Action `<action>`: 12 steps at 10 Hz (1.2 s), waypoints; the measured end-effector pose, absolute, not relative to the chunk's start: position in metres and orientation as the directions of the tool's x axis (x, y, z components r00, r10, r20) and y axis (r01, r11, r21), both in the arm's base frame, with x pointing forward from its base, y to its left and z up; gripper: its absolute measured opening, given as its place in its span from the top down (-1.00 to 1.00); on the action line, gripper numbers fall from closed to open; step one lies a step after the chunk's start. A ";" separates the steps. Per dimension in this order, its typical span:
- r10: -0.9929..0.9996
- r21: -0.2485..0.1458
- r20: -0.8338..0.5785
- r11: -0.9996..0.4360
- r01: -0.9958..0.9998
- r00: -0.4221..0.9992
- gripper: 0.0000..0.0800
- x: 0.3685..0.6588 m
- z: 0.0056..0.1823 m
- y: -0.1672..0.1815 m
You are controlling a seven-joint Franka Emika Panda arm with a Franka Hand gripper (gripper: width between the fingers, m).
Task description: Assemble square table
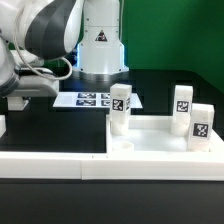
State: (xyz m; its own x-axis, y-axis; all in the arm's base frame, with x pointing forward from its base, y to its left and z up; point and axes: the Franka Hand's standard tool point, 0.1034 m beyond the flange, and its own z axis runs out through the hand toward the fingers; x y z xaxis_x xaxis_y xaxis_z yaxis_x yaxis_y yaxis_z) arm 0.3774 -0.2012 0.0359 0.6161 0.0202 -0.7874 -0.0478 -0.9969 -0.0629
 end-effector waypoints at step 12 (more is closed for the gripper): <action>-0.205 0.024 -0.236 -0.978 -0.205 0.950 0.27 0.537 0.141 -0.108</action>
Offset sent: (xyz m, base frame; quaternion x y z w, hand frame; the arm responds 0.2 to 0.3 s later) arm 0.0071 0.0019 0.0514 -0.0087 -0.0155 0.0199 0.9996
